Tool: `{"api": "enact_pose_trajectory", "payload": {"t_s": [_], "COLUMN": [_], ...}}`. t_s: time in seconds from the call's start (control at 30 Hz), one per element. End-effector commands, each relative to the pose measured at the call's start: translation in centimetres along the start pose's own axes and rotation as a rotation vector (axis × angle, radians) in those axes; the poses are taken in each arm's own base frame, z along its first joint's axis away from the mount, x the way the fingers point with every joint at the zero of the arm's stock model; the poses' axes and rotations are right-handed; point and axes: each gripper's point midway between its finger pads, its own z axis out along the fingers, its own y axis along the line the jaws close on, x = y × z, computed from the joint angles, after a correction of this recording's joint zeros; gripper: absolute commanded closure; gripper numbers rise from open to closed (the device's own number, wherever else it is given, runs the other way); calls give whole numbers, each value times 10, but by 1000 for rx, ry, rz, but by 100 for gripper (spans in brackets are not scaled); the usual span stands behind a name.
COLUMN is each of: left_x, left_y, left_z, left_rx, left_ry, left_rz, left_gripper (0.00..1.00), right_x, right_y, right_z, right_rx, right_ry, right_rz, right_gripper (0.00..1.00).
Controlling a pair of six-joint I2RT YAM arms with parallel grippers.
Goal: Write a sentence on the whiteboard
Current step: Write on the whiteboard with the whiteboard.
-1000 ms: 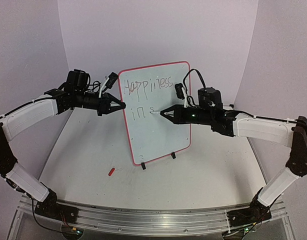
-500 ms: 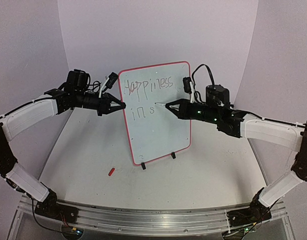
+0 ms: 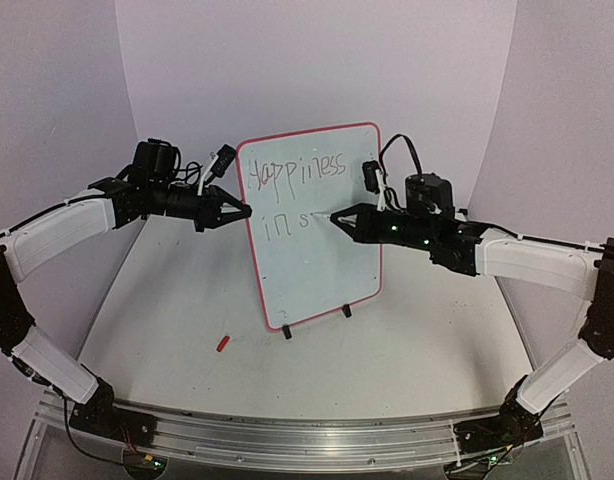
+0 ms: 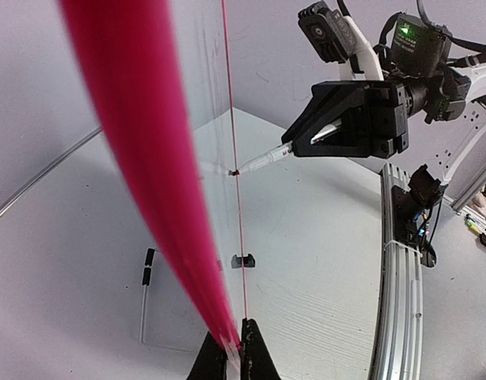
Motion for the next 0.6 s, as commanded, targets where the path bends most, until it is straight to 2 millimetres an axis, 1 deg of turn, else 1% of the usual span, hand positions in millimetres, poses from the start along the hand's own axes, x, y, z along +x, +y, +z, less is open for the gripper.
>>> {"api": "enact_pose_trajectory", "payload": {"t_s": [0.0,0.2,0.57], "left_x": [54,54,54], "left_y": [-6,-6,-7], "left_z": [10,10,11], "left_rx": [21,22,26], "left_ry": [177,177,177], "left_rz": [-81,-81,-82], "left_gripper": [100,100,100], "right_x": [-10,-6,14], "right_y": [3,-6,-16], "right_z": [4,3,0], "right_rx": [-2,42,70], "right_ry": [-23,-19,24], "right_rz": [-19,-10,22], "right_gripper": [100,100,100]}}
